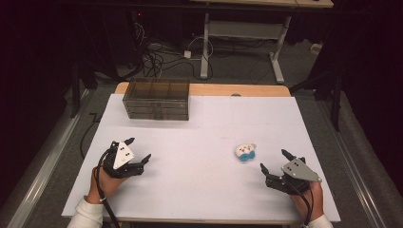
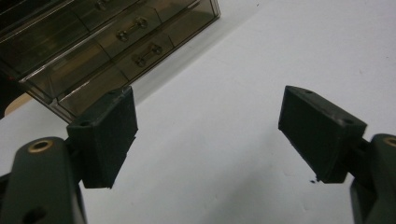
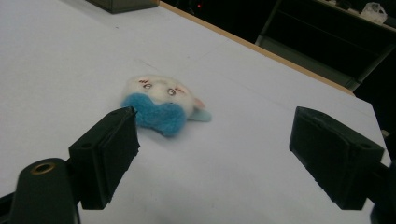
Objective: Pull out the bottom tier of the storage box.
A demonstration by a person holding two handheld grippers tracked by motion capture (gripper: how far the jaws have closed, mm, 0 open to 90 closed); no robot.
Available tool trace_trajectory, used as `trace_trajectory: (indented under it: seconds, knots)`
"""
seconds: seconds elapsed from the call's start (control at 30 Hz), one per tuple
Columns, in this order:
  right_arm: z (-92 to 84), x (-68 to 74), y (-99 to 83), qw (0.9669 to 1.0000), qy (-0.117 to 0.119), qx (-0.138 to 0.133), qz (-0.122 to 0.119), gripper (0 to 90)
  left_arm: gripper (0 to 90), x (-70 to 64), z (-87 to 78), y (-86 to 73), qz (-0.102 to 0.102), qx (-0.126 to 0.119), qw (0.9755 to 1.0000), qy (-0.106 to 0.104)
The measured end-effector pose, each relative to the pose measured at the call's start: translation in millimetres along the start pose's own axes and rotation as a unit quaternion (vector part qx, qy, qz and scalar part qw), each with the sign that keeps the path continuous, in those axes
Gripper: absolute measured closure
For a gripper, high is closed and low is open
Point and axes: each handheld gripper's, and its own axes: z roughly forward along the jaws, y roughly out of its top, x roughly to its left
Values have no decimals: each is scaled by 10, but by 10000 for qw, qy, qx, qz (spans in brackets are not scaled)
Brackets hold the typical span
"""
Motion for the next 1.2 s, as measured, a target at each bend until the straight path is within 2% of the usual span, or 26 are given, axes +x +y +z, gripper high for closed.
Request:
trace_trajectory:
  seconds: [0.07,0.13,0.37,0.67,0.83,1.03,1.07,1.2]
  knots:
    - [6,3,-1,10000,24,-14,-18,160,189,-9,1,-1,-39,56,10000,-14]
    - [9,3,-3,10000,27,-26,-35,160,188,-25,7,5,6,90,10000,3]
    - [28,-14,4,10000,-5,-44,43,160,189,-17,17,-19,8,168,9999,35]
    - [30,-26,-4,10000,-39,-42,49,160,188,-39,12,-13,186,219,9995,107]
    - [41,-30,-17,10000,-9,-15,84,160,189,-35,47,-16,186,327,9992,110]
    - [50,-27,-22,10000,2,1,50,160,189,-40,47,-12,216,313,9991,186]
    - [54,-18,-23,10000,6,7,44,160,189,-48,63,-4,269,344,9987,256]
    - [63,-14,-26,10000,26,19,8,160,200,-62,95,7,383,389,9981,293]
